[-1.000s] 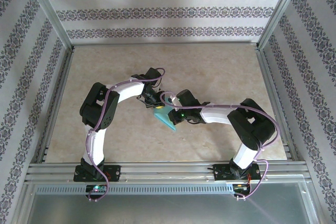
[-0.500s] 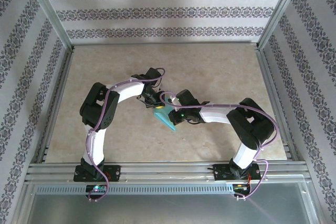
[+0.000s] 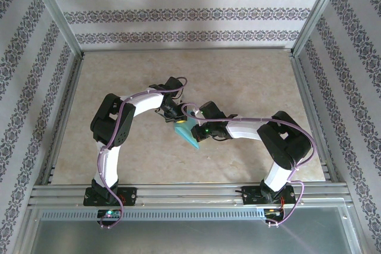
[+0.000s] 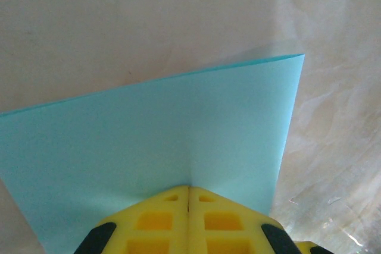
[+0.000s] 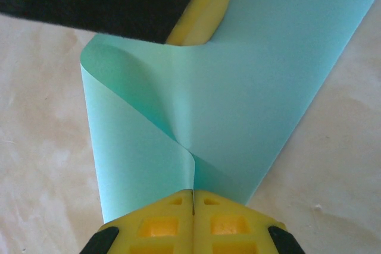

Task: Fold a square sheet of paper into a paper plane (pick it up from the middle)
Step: Third fold the triangle at the center of the table.

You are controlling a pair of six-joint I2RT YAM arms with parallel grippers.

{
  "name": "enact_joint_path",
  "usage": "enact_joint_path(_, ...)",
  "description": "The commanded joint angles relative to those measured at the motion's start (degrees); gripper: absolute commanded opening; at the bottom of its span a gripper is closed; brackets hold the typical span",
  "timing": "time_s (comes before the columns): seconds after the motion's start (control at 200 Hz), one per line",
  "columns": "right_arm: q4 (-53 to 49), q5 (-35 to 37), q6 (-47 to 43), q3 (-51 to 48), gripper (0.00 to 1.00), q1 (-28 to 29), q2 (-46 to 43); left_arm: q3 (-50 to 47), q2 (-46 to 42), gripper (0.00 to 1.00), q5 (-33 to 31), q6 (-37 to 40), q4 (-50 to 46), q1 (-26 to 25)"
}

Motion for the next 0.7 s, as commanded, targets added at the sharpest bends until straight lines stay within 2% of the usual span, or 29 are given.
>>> enact_joint_path(0.0,-1.35,0.04,0.4,1.26,0.0,-0.5,0.63,-0.51,2.28,0.0,-0.78,1.1,-2.61,-1.04)
enact_joint_path(0.465,-2.05,0.63,0.76,0.75,0.0,-0.54,1.96,0.1,-0.93,0.0,-0.47,-0.93,-1.7,-0.54)
enact_joint_path(0.695,-1.98,0.99,1.02,0.47,0.0,-0.59,1.7,-5.25,-8.41,0.11,-0.91,-7.76,3.9,2.64)
